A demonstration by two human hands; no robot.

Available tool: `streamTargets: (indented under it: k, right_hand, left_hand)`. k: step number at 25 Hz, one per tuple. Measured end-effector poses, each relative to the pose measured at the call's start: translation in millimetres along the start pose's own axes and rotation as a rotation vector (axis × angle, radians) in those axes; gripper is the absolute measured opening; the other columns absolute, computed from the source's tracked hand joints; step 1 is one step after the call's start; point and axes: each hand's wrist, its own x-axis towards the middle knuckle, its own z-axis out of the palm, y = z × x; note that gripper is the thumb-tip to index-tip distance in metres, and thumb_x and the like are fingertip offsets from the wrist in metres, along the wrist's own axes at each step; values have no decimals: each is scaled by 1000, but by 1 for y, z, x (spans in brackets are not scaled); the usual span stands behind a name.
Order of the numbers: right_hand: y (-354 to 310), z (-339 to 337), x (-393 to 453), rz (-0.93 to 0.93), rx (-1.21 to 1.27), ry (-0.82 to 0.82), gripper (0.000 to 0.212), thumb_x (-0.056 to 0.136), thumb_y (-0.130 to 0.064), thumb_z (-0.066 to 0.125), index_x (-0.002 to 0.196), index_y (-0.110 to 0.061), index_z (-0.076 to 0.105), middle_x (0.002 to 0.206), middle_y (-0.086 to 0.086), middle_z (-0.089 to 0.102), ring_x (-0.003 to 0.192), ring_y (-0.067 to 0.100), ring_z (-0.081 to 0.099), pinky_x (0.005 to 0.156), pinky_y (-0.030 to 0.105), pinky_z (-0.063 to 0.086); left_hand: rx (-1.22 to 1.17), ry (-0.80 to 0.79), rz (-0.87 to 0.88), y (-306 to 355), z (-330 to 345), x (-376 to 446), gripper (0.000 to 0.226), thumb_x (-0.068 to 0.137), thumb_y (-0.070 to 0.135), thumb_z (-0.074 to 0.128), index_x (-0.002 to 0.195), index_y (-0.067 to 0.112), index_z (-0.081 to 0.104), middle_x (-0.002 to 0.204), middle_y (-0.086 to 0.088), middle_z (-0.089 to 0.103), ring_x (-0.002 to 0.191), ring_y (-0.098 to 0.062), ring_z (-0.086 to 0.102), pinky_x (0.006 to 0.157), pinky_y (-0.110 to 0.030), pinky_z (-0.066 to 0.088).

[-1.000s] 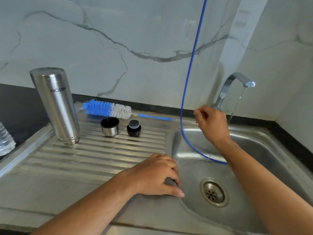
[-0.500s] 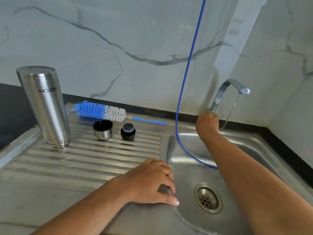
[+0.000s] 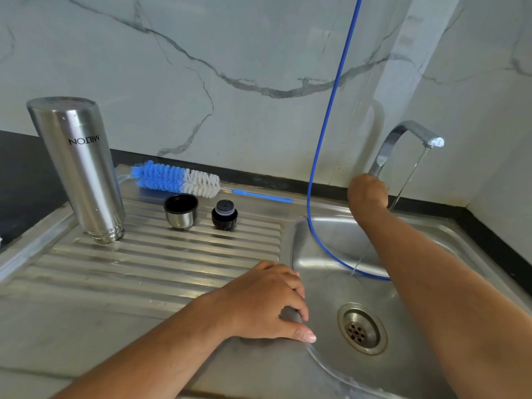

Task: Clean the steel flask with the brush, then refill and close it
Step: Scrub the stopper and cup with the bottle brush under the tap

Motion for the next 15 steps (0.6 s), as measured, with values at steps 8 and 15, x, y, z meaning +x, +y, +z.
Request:
streamTargets:
  k: [8, 15]
  right_hand:
    - [13, -13, 15, 74, 106, -71, 33, 98, -1, 59, 130, 7, 58, 125, 23, 64, 113, 34, 66, 81, 36, 53]
    - [24, -9, 19, 68, 236, -24, 37, 99, -12, 60, 134, -1, 58, 123, 17, 58, 109, 27, 63, 75, 30, 41]
  left_hand:
    - [-14, 11, -12, 1, -1, 0, 48, 88, 72, 59, 116, 36, 74, 128, 17, 61, 141, 0, 32, 119, -31, 17]
    - [-11, 18, -5, 2, 0, -1, 47, 88, 70, 61, 114, 35, 75, 127, 16, 62, 140, -2, 34, 118, -33, 19]
